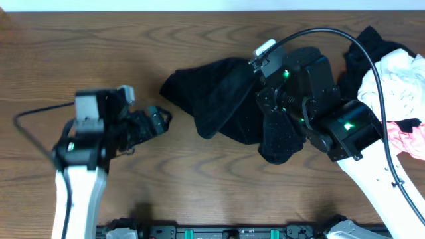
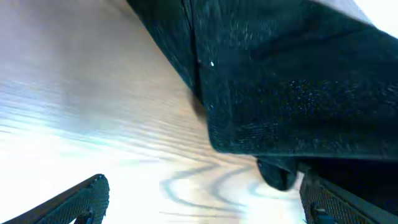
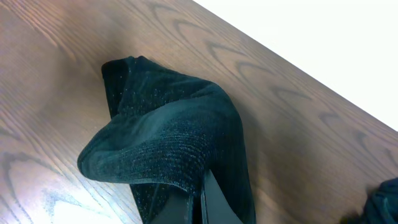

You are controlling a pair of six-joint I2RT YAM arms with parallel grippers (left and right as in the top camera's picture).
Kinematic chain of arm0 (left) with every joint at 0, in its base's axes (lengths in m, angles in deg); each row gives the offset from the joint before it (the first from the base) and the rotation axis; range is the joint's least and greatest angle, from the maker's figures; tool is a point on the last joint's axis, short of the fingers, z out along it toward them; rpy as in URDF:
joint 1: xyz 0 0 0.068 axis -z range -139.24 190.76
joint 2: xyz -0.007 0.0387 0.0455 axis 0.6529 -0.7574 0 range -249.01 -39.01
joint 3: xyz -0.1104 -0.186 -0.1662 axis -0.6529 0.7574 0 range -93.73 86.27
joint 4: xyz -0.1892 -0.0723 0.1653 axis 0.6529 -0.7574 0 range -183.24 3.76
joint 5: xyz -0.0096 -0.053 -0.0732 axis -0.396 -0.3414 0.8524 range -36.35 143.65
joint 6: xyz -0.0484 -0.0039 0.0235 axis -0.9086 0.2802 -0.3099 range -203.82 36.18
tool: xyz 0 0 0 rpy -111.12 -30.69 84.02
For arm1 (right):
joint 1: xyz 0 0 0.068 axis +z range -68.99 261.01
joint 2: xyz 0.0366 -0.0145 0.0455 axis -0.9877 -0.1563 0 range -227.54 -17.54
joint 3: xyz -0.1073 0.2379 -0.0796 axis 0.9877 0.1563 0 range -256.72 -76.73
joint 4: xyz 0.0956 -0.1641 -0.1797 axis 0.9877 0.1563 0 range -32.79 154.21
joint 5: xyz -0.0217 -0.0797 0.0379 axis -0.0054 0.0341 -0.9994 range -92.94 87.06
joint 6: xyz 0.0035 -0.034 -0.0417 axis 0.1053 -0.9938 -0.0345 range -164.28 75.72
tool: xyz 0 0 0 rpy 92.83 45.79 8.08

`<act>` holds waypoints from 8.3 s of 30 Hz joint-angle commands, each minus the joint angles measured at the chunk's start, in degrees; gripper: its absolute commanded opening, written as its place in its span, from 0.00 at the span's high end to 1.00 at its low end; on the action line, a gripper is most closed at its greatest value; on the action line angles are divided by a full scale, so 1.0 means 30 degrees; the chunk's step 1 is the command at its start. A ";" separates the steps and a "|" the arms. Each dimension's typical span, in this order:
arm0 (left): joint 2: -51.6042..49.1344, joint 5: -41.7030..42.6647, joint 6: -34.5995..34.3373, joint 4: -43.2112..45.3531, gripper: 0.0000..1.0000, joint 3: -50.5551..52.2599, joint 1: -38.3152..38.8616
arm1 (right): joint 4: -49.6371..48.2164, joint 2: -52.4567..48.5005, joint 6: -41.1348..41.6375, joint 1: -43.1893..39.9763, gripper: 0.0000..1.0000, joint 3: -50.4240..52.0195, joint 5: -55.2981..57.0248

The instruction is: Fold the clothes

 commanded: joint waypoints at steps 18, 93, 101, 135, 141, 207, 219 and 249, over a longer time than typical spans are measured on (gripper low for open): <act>-0.5661 -0.5377 0.1217 0.2266 0.18 -0.0197 0.7745 | -0.0022 0.0080 0.0423 0.0262 0.99 -0.0182 0.1071; -0.8174 -0.2798 -3.0250 0.8327 0.36 0.0364 1.1300 | 0.1319 0.0080 0.0940 0.0299 0.99 -0.0182 0.1049; -0.8415 -0.2812 -3.2290 1.3464 0.39 0.0364 1.1300 | 0.1319 0.0080 0.1013 0.0306 0.99 -0.0182 0.1049; -0.8378 -0.4750 -2.2054 0.3796 0.04 0.0364 0.9704 | 0.1115 0.0080 0.0918 0.0299 0.99 -0.0182 0.1056; -0.8364 -0.4940 -2.3671 0.4175 0.17 0.0364 1.0338 | 0.1093 0.0080 0.0911 0.0299 0.98 -0.0182 0.1064; -0.7074 -1.6123 0.8714 1.2167 0.94 0.0925 1.4681 | -0.0073 0.1472 0.2696 0.0277 0.99 -0.0211 0.0539; -0.1734 -1.8513 1.0790 0.8568 0.94 0.0772 1.4535 | 0.2936 0.0947 0.2725 -0.1632 0.99 -0.0197 0.1632; 0.1384 -2.0028 1.1628 -0.3541 0.94 -1.4440 1.3814 | 0.5523 0.5071 -0.1020 -0.3060 0.99 -0.0204 -0.0663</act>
